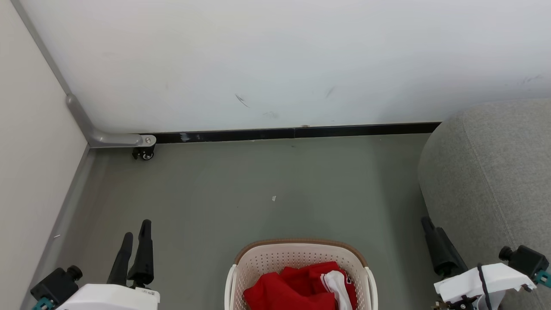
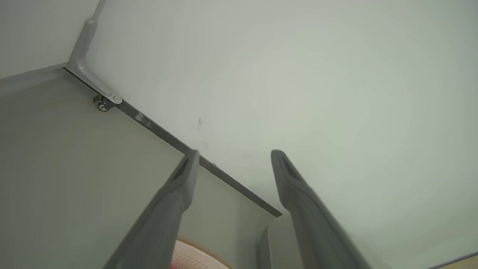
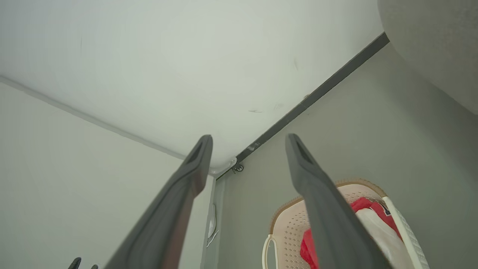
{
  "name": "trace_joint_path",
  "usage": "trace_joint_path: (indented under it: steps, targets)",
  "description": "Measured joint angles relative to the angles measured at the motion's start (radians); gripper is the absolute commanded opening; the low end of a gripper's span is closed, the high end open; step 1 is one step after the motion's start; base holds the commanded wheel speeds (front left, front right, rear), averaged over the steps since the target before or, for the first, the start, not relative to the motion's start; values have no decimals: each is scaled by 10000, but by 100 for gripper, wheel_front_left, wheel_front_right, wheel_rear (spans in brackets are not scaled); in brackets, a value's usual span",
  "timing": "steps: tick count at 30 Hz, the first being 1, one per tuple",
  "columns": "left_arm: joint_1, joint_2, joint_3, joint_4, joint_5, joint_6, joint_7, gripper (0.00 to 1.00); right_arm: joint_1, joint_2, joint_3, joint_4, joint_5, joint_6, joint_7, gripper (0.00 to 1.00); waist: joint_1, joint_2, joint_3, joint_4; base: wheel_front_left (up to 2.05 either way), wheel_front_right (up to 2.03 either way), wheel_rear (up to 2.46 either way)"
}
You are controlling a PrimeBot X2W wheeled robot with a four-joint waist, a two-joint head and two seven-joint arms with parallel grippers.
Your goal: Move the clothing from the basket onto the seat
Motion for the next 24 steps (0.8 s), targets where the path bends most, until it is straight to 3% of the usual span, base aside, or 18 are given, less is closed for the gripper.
trace_joint_path:
  steps: [11, 24]
  targets:
    - [0, 102, -366, -441, 2247, 232, -378, 100, 4, -21, 96, -207, -2144, 8, -370, 100, -76, 0, 54, 32, 0, 0, 0]
    - [7, 140, -930, -619, 4330, 543, -859, 100, 11, -19, 314, -399, -4357, 10, -805, 100, -92, 0, 20, 69, 0, 0, 0]
